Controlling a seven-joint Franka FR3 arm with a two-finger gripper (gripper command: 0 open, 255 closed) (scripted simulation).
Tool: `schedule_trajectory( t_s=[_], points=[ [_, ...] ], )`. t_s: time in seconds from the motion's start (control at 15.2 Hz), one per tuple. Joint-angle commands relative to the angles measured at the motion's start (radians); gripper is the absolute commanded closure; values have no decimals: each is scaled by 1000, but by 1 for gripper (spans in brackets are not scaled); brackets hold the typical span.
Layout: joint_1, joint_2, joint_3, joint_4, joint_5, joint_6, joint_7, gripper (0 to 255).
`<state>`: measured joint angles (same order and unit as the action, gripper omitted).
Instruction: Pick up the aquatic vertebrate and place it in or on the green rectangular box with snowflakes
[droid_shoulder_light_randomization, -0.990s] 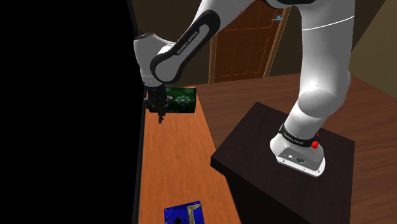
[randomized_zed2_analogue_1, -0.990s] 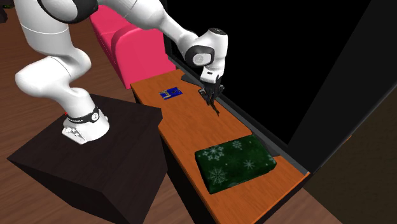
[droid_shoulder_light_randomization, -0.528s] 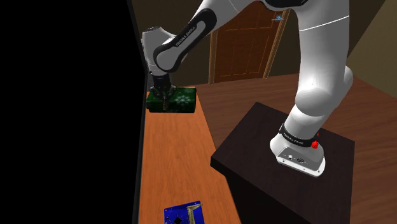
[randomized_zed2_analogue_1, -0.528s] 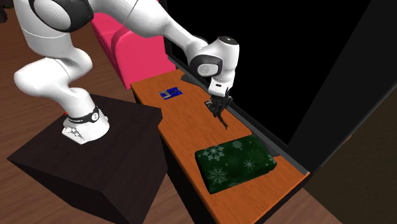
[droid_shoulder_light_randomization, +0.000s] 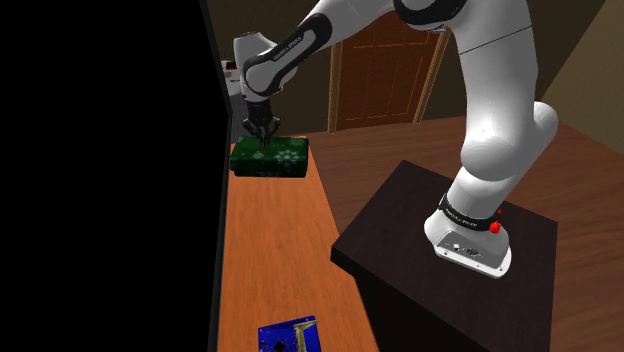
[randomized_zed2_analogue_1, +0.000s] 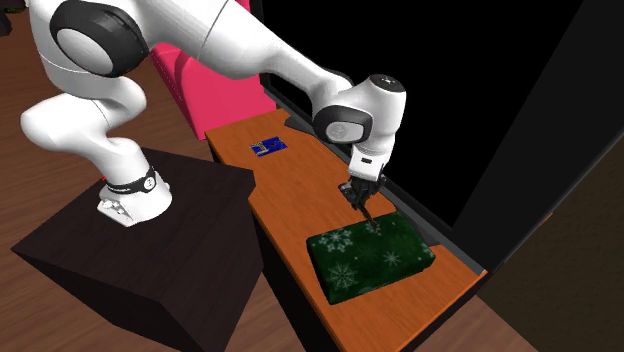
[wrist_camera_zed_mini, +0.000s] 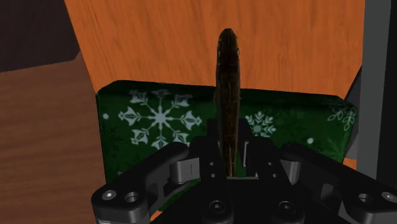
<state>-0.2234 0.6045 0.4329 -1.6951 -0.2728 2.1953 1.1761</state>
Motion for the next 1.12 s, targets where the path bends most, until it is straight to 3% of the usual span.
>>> schedule_trajectory(
  t_s=[0.0,0.2,1.06],
  points=[
    [-17,33,-12,56,-4,-22,-39,255],
    [-34,101,-32,174,-9,-72,-96,255],
    [-15,203,-62,170,-44,32,-79,255]
  ],
)
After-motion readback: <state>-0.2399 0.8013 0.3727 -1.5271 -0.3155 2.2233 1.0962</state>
